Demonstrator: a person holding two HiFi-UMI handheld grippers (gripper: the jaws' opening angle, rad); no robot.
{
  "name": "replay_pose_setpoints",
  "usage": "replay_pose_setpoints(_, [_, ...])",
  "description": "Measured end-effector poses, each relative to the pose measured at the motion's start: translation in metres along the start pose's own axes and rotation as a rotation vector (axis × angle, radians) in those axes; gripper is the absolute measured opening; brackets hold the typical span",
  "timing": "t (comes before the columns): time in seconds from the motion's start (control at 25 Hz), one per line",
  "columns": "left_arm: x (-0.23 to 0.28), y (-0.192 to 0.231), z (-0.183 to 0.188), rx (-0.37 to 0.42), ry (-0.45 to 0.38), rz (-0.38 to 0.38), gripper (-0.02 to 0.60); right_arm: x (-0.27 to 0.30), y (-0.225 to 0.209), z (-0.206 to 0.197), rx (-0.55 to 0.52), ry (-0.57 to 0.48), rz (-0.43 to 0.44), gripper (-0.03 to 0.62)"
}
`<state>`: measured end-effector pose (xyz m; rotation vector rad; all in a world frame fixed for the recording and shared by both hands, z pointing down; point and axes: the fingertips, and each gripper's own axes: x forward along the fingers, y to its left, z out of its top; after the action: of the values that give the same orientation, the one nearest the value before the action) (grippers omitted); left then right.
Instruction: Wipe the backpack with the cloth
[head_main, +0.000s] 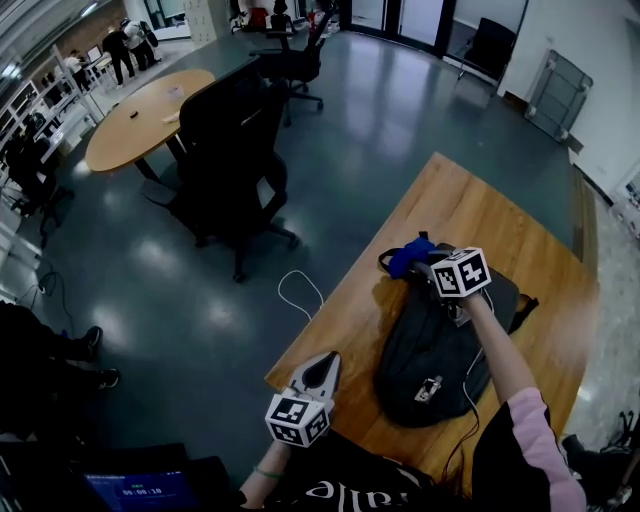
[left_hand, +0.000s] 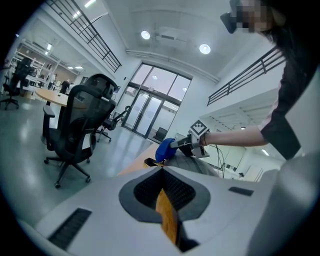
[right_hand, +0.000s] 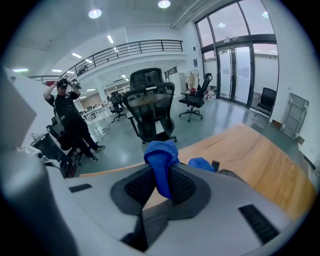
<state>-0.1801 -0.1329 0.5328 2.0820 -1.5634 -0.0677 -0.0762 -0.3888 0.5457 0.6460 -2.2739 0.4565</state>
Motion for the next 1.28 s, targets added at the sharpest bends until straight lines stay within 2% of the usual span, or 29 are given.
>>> replay_pose_setpoints(0.36, [-0.015, -0.003, -0.005, 0.026, 0.004, -0.045, -0.002, -0.020, 0.081, -0.032, 0.138, -0.079, 0.095, 0.055])
replay_pose_setpoints(0.48, [-0.026, 0.001, -0.007, 0.035, 0.011, -0.049, -0.002, -0.027, 0.113, -0.049, 0.147, -0.091, 0.117, 0.055])
replay_pose_setpoints(0.72, [-0.040, 0.004, -0.012, 0.046, 0.022, -0.071, -0.002, -0.042, 0.164, -0.085, 0.139, -0.120, 0.101, 0.055])
replay_pose_setpoints(1.0, [-0.046, 0.004, -0.014, 0.061, 0.027, -0.104, -0.002, -0.056, 0.222, -0.126, 0.224, -0.182, 0.116, 0.055])
replay_pose_setpoints(1.28, [-0.056, -0.009, -0.021, 0.086, 0.053, -0.153, -0.002, -0.075, 0.270, -0.167, 0.366, -0.255, 0.114, 0.055])
